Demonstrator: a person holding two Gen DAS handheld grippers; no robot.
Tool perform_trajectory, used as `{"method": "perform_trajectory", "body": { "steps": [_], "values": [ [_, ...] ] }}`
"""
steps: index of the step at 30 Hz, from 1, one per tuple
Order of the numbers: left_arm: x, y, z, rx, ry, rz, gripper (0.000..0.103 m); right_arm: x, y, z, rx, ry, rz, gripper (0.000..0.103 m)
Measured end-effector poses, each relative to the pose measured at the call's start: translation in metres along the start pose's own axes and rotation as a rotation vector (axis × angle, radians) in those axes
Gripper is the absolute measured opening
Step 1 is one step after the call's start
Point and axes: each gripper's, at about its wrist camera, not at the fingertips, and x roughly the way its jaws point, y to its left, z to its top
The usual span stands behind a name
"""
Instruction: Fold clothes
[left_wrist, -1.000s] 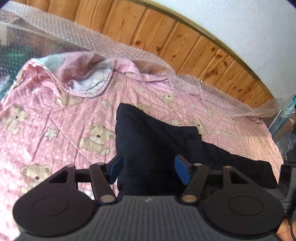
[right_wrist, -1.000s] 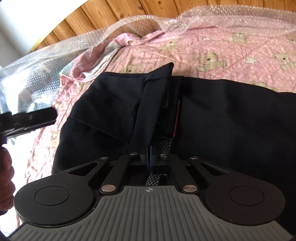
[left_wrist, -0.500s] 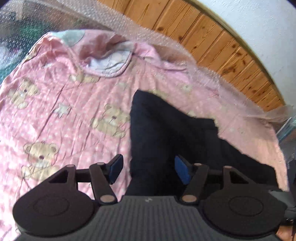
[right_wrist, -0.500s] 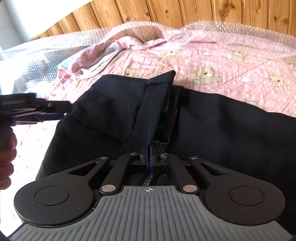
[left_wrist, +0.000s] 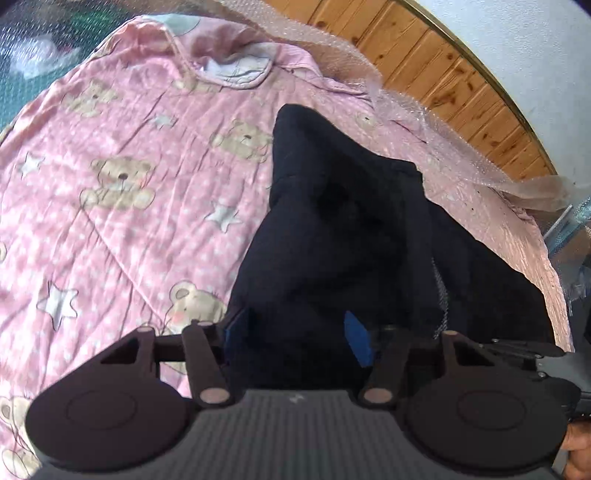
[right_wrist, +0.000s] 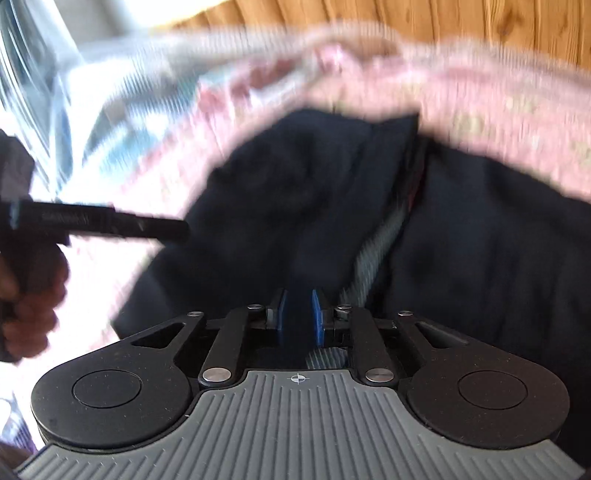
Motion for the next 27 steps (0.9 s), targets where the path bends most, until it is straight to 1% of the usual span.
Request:
{"method": "perform_trajectory", "body": {
  "steps": [2,3,4,5,6,7,8,9,10,11,12,13,14,15,17,18,20,22,23,25,27],
  "values": [
    [-0.017,-0.006,-0.002,-0.007,-0.034,-0.040,0.055,-0.006,-0.002,-0.003,0.044,-0.001,-0.002,0.014],
    [-0.027,-0.010,-0.003,-0.009,-0.053,-0.067,0.057,-0.015,-0.003,-0.003,0.070,-0.013,-0.002,0.020],
    [-0.036,-0.014,-0.005,0.000,-0.069,-0.088,0.061,-0.024,-0.002,-0.004,0.080,-0.039,0.010,0.020],
    [-0.040,-0.019,-0.010,0.021,-0.067,-0.093,0.064,-0.034,0.000,-0.006,0.084,-0.063,0.021,0.020],
    [-0.037,-0.024,-0.017,0.041,-0.041,-0.080,0.064,-0.038,0.000,-0.010,0.090,-0.065,0.020,0.026],
    [-0.027,-0.026,-0.025,0.060,0.002,-0.053,0.064,-0.035,-0.001,-0.014,0.093,-0.045,0.013,0.031],
    [-0.015,-0.026,-0.033,0.073,0.047,-0.011,0.062,-0.029,-0.004,-0.020,0.088,-0.015,0.002,0.033],
    [-0.010,-0.026,-0.038,0.076,0.064,0.017,0.058,-0.022,-0.007,-0.026,0.082,0.015,-0.010,0.031],
    [-0.011,-0.029,-0.039,0.075,0.061,0.025,0.062,-0.024,-0.011,-0.029,0.083,0.001,-0.005,0.030],
    [-0.012,-0.031,-0.041,0.074,0.057,0.032,0.061,-0.035,-0.019,-0.030,0.119,-0.026,0.001,0.031],
    [-0.015,-0.034,-0.041,0.062,0.047,0.029,0.061,-0.048,-0.028,-0.029,0.166,-0.054,0.005,0.034],
    [-0.021,-0.038,-0.039,0.050,0.033,0.016,0.062,-0.061,-0.037,-0.029,0.213,-0.081,0.009,0.043],
    [-0.025,-0.043,-0.038,0.046,0.019,0.005,0.064,-0.079,-0.049,-0.030,0.258,-0.133,0.016,0.050],
    [-0.030,-0.049,-0.036,0.042,0.006,-0.007,0.065,-0.100,-0.065,-0.034,0.302,-0.183,-0.002,0.060],
    [-0.037,-0.062,-0.034,0.040,-0.014,-0.028,0.065,-0.142,-0.107,-0.051,0.422,-0.260,-0.093,0.061],
    [-0.037,-0.073,-0.032,0.048,-0.014,-0.034,0.066,-0.162,-0.133,-0.066,0.499,-0.291,-0.146,0.062],
    [-0.033,-0.096,-0.030,0.053,-0.006,-0.037,0.066,-0.203,-0.189,-0.105,0.657,-0.333,-0.271,0.062],
    [-0.024,-0.123,-0.032,0.048,0.014,-0.073,0.069,-0.243,-0.241,-0.145,0.790,-0.355,-0.396,0.062],
    [-0.018,-0.138,-0.033,0.050,0.029,-0.092,0.071,-0.261,-0.262,-0.160,0.826,-0.368,-0.455,0.062],
    [-0.003,-0.173,-0.039,0.086,0.062,-0.108,0.071,-0.288,-0.301,-0.183,0.874,-0.379,-0.543,0.062],
    [0.014,-0.211,-0.045,0.129,0.090,-0.119,0.071,-0.302,-0.333,-0.195,0.896,-0.374,-0.573,0.063]
  ]
}}
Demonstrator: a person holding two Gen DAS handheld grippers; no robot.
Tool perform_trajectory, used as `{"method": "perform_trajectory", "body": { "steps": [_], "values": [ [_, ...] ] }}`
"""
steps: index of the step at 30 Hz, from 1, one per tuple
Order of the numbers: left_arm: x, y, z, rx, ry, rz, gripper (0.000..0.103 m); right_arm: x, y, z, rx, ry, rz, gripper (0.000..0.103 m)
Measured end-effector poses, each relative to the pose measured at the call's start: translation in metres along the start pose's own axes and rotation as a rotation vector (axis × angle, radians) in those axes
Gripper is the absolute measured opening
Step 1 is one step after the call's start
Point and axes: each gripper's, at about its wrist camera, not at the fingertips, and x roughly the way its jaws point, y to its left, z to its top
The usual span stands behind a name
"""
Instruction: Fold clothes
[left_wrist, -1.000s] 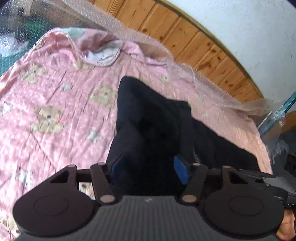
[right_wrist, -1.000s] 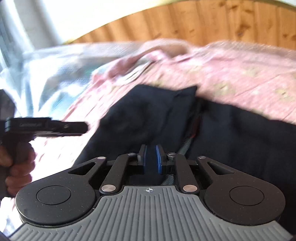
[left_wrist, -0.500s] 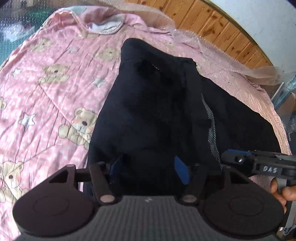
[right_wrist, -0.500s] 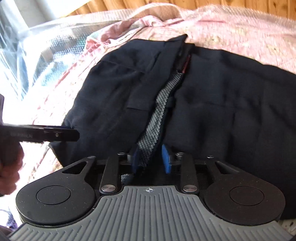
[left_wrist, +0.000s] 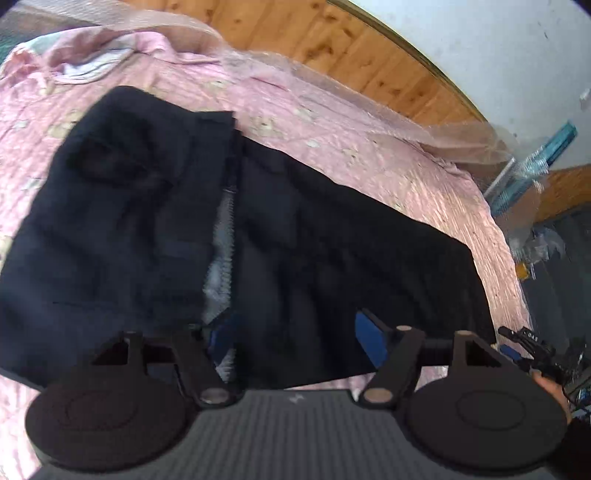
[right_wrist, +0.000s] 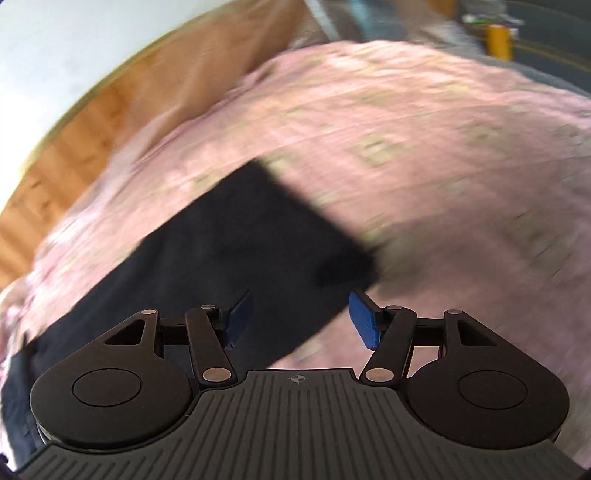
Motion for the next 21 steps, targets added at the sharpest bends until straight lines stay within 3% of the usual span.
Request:
{"method": "perform_trajectory", "body": {
  "steps": [4,6,9,12,15,21],
  "values": [
    [0.038,-0.073,0.005,0.061,0.035,-0.045,0.071,0.018,-0.035,0.018,-0.058,0.028,0.053,0.064],
    [0.059,-0.107,0.011,0.076,0.045,-0.073,0.071,0.024,-0.035,0.021,-0.114,0.028,0.102,0.070],
    [0.093,-0.154,0.024,0.072,0.070,-0.123,0.071,0.025,-0.025,0.027,-0.205,0.056,0.180,0.070],
    [0.133,-0.198,0.037,0.057,0.114,-0.177,0.074,0.023,-0.002,0.021,-0.372,0.099,0.210,0.057],
    [0.177,-0.244,0.050,0.089,0.184,-0.177,0.074,0.015,0.014,0.016,-0.506,0.085,0.176,0.004],
    [0.248,-0.333,0.058,0.237,0.282,-0.181,0.074,-0.024,0.051,-0.002,-0.737,-0.041,0.154,0.004]
  ]
}}
